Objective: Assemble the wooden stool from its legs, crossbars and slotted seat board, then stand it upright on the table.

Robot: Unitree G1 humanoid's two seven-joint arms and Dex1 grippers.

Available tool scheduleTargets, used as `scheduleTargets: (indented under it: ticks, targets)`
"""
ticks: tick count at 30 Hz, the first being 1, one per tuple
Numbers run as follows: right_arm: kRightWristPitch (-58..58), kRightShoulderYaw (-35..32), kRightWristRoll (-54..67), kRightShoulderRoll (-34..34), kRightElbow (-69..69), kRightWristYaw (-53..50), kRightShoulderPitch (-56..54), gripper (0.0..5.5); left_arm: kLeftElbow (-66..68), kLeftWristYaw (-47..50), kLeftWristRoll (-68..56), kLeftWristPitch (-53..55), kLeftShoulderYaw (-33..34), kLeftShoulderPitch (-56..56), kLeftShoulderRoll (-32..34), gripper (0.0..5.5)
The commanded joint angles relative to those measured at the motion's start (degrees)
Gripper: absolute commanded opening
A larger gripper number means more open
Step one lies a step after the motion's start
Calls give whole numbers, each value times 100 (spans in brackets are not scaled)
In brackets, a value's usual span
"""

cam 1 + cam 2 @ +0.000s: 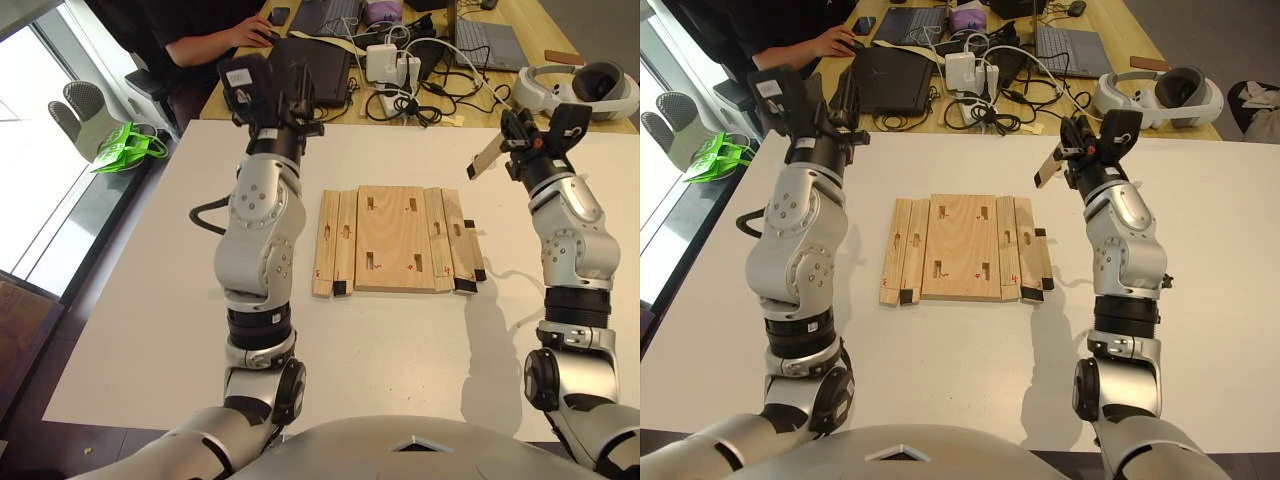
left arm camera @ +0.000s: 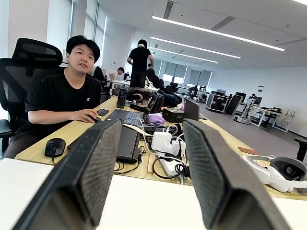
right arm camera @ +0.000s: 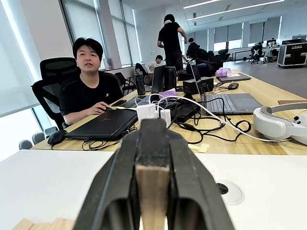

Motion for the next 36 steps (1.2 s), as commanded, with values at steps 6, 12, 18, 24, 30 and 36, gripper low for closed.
scheduleTargets:
  ticks: [6, 12, 18, 24, 30, 36]
  targets:
    - [-876, -475, -63, 266, 107, -137, 1140, 38, -220, -332, -38, 360, -197, 235, 23, 235]
    - [-841, -552, 338, 323, 351, 269, 1139, 38, -430, -172, 47, 479, -428, 427, -289, 235]
    - [-357, -728, 1013, 356, 256, 430, 1084, 38, -540, -54, 128, 528, -672, 586, -553, 235]
    - [-67, -876, 1490, 451, 381, 306, 660, 38, -594, 25, 186, 520, -737, 681, -688, 235]
    - [157, -819, 1452, 515, 478, 151, 756, 38, -635, 26, 210, 545, -749, 742, -708, 235]
    - [604, -826, 1529, 561, 291, 25, 1246, 38, -621, 64, 234, 533, -769, 726, -744, 235]
